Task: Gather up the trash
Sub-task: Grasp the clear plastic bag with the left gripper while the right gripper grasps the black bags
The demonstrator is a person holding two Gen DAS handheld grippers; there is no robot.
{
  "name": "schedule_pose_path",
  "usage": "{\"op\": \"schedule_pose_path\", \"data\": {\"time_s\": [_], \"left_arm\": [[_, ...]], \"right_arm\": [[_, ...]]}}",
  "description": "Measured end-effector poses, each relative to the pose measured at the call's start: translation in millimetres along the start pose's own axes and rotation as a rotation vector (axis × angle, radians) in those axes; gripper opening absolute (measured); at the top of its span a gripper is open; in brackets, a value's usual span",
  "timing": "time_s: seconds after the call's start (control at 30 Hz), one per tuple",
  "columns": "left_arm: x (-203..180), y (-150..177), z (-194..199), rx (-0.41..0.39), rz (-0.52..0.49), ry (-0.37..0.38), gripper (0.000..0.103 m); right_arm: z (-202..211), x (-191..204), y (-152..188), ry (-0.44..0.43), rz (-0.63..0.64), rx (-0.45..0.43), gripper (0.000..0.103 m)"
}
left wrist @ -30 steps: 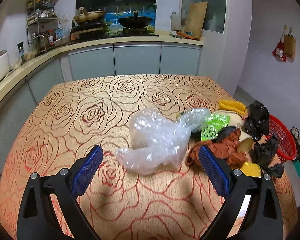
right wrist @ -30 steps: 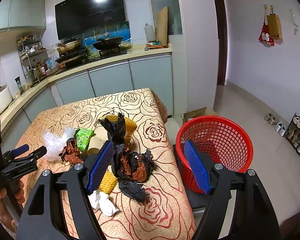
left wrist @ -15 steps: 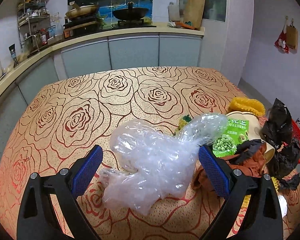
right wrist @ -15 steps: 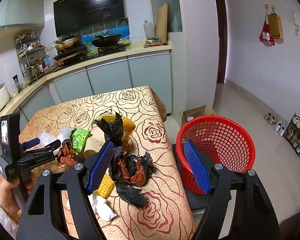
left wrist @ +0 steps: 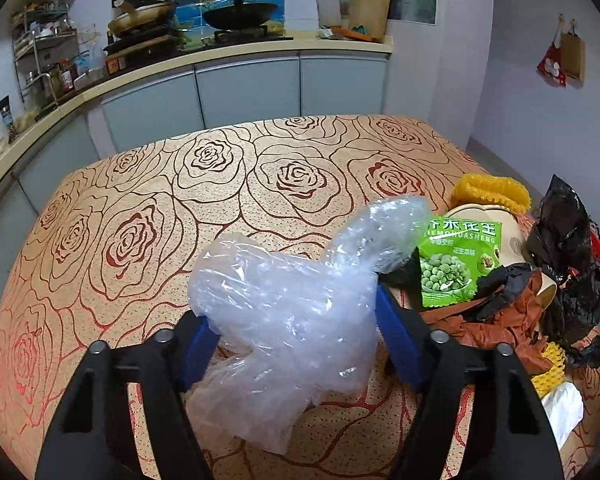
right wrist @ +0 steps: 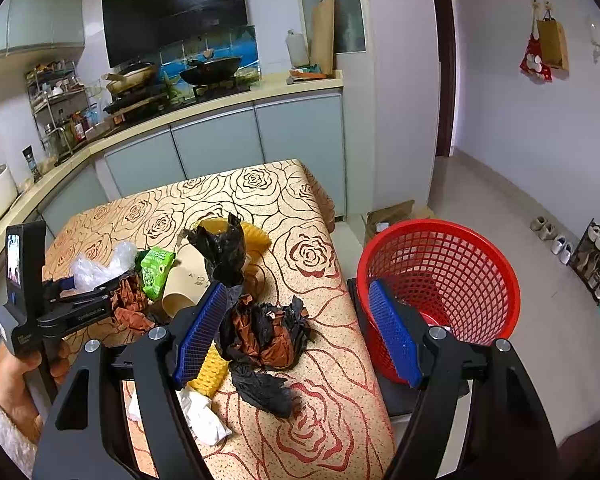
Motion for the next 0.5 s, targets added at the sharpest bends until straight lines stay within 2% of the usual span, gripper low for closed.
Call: {"op": "schedule_pose_path", "data": {"time_s": [0.17,0.33,0.5], "left_arm": [[-1,2,1,-0.004,-0.006,-0.004,0.051],[1,5,7,-0.008,-0.008,-0.010,0.047],[13,4,27,-0.040,0.031,-0.031,0.046]], "right_arm": [[-2,-1,2,0.001,-0.009,0.011,0.071],[-6,1,8,-0.007,0.001,0.032,0.071],[-10,6,10,-0.018,0.008,0.043,0.071]]}}
Point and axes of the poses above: each gripper's, at about its wrist camera, not at the fingertips, and z roughly against the way its jaws point, x to its left, y to its underside, the point moved 6 cm from there along -z, roughly the way its jaws point, and after that the axes turned 2 degrees about z, right-handed, at the moved point
